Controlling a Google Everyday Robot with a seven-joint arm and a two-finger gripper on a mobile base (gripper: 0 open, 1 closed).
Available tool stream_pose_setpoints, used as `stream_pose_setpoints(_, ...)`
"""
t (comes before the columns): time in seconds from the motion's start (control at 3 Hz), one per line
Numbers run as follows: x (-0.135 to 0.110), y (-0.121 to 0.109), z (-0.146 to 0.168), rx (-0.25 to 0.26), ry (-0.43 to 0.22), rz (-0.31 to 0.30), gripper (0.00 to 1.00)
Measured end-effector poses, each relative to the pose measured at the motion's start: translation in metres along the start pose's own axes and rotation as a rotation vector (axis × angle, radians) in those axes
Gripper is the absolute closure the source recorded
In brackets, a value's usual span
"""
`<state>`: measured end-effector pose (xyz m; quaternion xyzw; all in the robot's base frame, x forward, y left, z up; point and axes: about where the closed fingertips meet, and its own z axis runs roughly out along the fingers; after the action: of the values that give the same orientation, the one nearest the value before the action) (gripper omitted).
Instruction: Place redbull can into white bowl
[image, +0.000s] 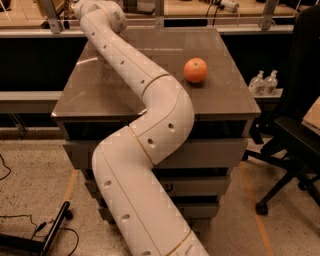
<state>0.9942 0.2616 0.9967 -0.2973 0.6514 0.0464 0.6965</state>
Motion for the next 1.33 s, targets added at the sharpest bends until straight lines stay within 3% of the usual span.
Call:
stream_pose_setpoints(0.67, 0.013, -0.014, 0.004, 0.043, -0.025, 0.017, 1.00)
stream_pose_setpoints(1.33, 0.013, -0.037, -0.002, 0.087, -0.043, -0.023, 1.00)
